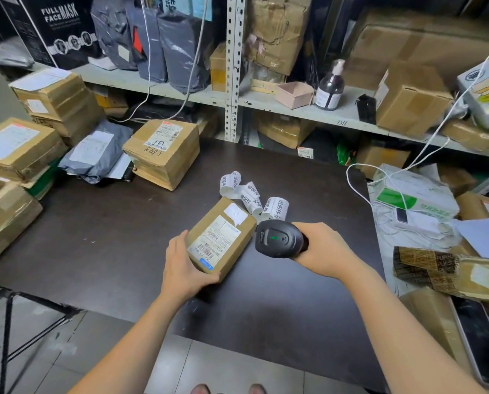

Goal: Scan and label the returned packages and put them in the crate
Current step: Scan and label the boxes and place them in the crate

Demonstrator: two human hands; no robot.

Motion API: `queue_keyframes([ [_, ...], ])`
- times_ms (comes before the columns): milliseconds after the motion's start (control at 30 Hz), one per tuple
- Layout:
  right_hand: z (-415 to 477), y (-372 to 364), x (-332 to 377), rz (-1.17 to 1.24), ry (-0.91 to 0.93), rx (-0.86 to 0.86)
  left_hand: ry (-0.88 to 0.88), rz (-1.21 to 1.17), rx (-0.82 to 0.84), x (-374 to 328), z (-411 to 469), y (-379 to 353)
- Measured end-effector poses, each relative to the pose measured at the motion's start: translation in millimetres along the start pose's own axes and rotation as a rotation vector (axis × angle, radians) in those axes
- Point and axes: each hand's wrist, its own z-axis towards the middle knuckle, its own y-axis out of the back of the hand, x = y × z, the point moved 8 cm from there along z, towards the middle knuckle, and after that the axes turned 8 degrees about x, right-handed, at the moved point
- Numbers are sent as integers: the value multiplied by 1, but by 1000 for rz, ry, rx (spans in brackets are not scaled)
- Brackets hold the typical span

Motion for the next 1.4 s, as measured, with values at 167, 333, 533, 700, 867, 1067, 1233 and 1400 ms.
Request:
queue_keyframes([
  [167, 1, -27, -32, 246, -106, 85, 69, -12, -7, 1, -3, -10],
  [333, 7, -57, -73, 151, -215, 41, 147, 65, -9, -6, -11, -22],
  [533, 8, -82, -114, 177, -424, -118, 229, 190, 9, -16, -20, -31],
  [700, 10, -92, -126, 47, -518, -108, 270, 225, 46, -20, -25, -33],
  [867, 10, -100, -131, 23, -529, -72, 288, 234, 47, -23, -24, -29],
  [1067, 13, -101, -131, 34, -543, -19, 284, 213, -1, -16, -4, -17],
  [1233, 22, -70, -116, 204, -605, -163, 241, 136, -16, -2, 26, -4],
  [1400, 85, -28, -65, 343, -438, -341, 219, 70, 14, 14, 50, 12],
])
